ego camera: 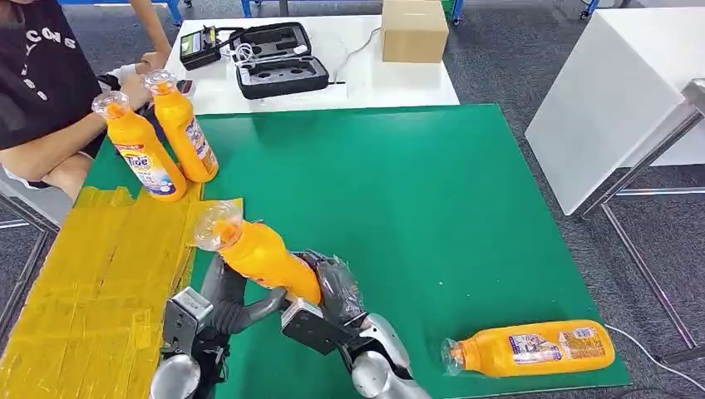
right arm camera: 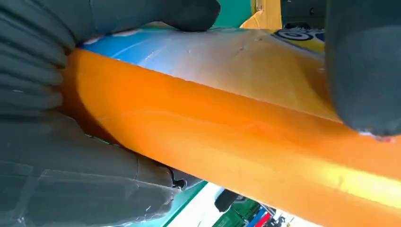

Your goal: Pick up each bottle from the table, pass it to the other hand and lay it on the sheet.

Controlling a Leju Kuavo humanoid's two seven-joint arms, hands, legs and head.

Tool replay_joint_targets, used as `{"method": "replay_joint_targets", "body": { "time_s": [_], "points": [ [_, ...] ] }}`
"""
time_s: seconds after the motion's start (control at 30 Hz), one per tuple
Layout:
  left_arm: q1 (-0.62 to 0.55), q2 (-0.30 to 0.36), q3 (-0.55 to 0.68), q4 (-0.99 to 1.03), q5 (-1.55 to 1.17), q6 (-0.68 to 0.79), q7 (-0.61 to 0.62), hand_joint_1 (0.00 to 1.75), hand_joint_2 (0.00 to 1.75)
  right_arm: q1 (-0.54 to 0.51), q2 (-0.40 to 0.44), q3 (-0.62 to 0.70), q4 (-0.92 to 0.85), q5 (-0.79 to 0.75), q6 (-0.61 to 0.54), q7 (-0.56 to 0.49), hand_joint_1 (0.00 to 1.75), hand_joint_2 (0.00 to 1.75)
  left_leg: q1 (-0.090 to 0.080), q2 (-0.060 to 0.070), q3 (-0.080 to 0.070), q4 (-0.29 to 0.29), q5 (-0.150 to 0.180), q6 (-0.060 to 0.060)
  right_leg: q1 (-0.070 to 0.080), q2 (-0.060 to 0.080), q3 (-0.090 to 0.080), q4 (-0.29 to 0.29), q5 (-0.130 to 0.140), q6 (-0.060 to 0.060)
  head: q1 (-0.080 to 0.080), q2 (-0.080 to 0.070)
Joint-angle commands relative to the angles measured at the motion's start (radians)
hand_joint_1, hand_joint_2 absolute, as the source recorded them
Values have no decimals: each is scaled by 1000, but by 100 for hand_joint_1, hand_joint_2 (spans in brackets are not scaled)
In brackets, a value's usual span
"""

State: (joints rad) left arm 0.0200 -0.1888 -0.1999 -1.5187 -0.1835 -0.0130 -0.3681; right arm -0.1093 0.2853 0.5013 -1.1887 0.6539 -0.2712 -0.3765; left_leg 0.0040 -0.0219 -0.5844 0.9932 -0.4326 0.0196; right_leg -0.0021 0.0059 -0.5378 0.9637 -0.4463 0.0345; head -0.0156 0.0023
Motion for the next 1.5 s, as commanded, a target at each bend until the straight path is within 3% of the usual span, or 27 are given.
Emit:
{"method": "replay_joint_targets", "body": {
  "time_s": [0.03,0.47,0.5,0.53,1.0,1.07,1.13,1.5],
  "points": [
    [-37,5,39,50,24,-6,3,175,175,-10,-11,24,46,-11,-11,0,175,175,1,2,4,-1,-1,-1,1,0,5,-2,-1,0,0,0],
    [-39,10,23,61,31,-15,5,175,175,-11,-8,27,57,-7,-20,-4,175,175,1,2,4,-1,-1,-1,1,0,5,-2,-1,0,0,0],
    [-40,13,18,62,28,-18,7,2,175,-11,-8,28,57,-5,-21,-4,175,175,1,1,4,-1,-1,-1,1,-1,5,-2,-1,0,0,0],
    [-42,12,16,64,23,-16,11,0,175,-10,-8,29,56,-3,-24,-4,175,175,0,1,2,-1,0,-1,1,0,3,-1,0,0,0,0],
    [-49,7,27,93,101,-45,29,0,175,-23,3,56,106,8,-27,-2,175,175,0,1,2,-1,0,0,0,0,2,-1,0,0,0,0],
    [-48,3,34,90,123,-50,26,168,175,-26,2,59,111,8,-28,-1,175,175,1,2,4,-2,-1,-1,1,0,5,-2,-1,0,0,0],
    [-47,3,35,90,127,-51,25,175,175,-27,3,59,113,8,-29,-1,175,175,1,1,3,-1,-1,-1,1,0,4,-2,0,0,0,0],
    [-43,7,40,90,171,-71,19,175,175,-32,2,60,127,5,-33,0,175,175,0,1,2,-1,0,-1,0,0,3,-2,0,0,0,0]
  ]
}}
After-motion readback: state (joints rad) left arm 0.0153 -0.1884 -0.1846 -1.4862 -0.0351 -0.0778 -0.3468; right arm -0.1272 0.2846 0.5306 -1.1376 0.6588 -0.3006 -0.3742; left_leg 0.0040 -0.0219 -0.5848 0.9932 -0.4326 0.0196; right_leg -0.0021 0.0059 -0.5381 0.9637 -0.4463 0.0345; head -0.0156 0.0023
